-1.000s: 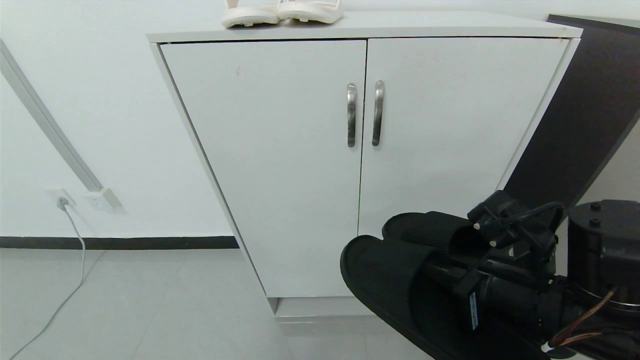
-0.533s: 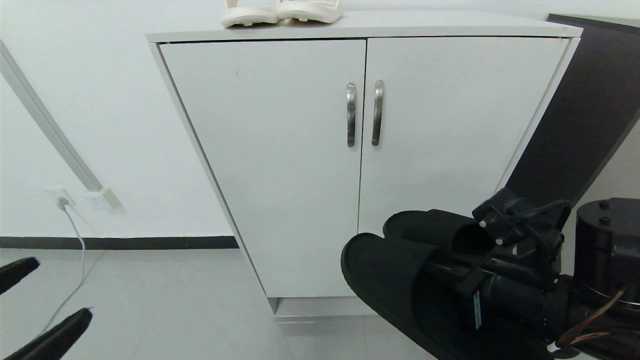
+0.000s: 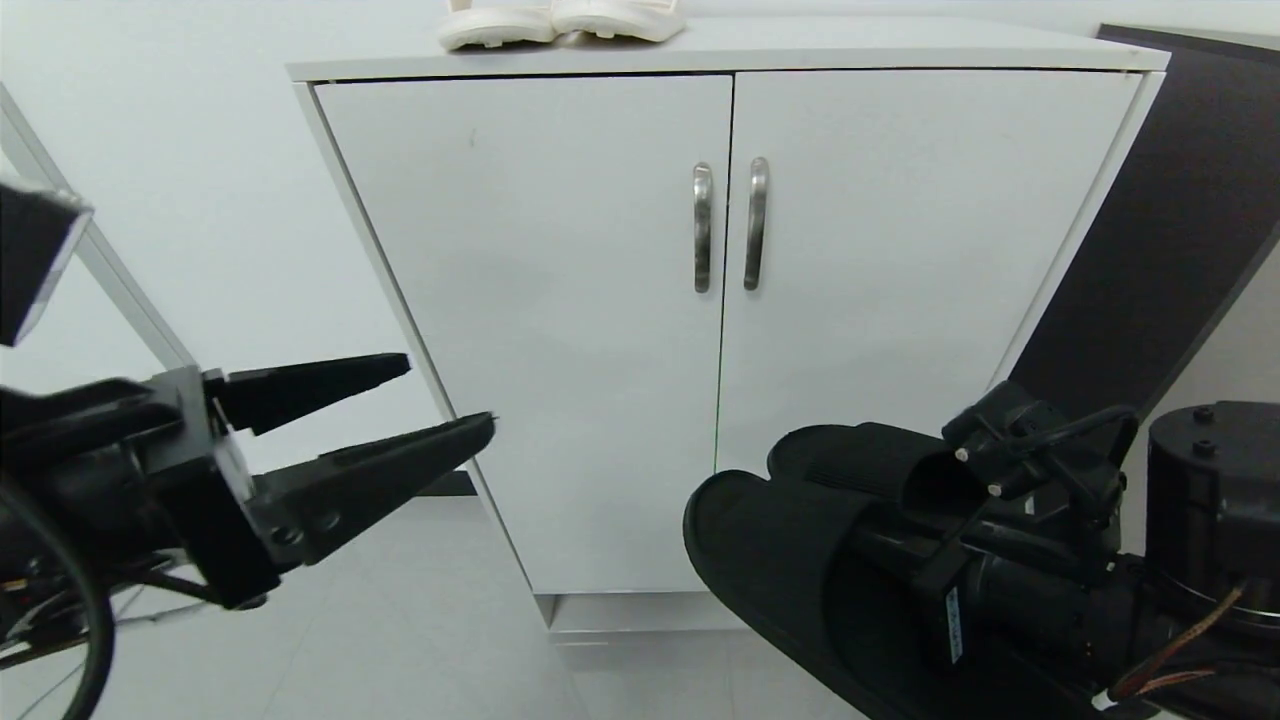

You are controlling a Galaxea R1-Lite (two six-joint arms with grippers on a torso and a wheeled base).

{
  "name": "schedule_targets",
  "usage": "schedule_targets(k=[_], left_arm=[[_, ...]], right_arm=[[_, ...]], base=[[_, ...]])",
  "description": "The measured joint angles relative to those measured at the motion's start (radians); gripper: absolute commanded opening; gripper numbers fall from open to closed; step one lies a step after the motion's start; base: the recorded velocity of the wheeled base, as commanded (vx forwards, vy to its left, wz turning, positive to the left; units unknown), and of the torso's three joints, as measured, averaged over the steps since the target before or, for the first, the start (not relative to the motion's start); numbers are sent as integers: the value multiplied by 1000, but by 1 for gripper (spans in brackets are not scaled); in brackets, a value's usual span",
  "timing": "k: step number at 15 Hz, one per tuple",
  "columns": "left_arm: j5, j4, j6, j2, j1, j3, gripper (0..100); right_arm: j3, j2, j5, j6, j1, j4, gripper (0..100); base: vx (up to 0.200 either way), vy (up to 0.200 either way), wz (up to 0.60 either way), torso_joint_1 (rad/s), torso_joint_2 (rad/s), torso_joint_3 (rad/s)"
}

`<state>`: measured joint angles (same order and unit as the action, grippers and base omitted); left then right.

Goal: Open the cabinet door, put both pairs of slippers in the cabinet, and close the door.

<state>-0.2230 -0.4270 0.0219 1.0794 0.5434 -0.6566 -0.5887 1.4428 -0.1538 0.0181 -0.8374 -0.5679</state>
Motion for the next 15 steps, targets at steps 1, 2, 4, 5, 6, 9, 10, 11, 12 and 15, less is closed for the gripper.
schedule_targets(k=[1, 2, 4, 5, 6, 9, 10, 11, 12, 15], left_arm=[[22, -27, 1, 46, 36, -29, 100], [38, -46, 1, 97, 69, -59, 100], [51, -77, 2, 195, 129, -129, 100], [53, -83, 2, 242, 152, -174, 100], [53, -86, 2, 295, 172, -224, 100], [-5, -87, 5, 431, 209, -383, 100], [-34, -81, 10, 470, 215, -434, 100], [-58, -69, 22, 507, 216, -481, 100], [-79, -54, 40, 539, 216, -528, 100], [-138, -1, 160, 618, 215, -683, 100]], right_arm=[[0, 0, -2, 0, -1, 1, 0], [-1, 1, -3, 0, -2, 1, 0], [-1, 2, -4, -1, -3, 2, 0], [-1, 3, -4, -1, -4, 1, 0], [-1, 5, -4, -1, -4, 1, 0], [0, 6, -5, -10, -5, 1, 0], [1, 6, -4, -18, -6, 0, 0], [6, 6, -4, -20, -6, 0, 0], [8, 6, -3, -21, -6, 1, 0], [10, 6, -2, -21, -6, 1, 0]], base=[[0, 0, 0, 0, 0, 0], [0, 0, 0, 0, 0, 0], [0, 0, 0, 0, 0, 0], [0, 0, 0, 0, 0, 0], [0, 0, 0, 0, 0, 0], [0, 0, 0, 0, 0, 0], [0, 0, 0, 0, 0, 0], [0, 0, 0, 0, 0, 0], [0, 0, 0, 0, 0, 0], [0, 0, 0, 0, 0, 0]])
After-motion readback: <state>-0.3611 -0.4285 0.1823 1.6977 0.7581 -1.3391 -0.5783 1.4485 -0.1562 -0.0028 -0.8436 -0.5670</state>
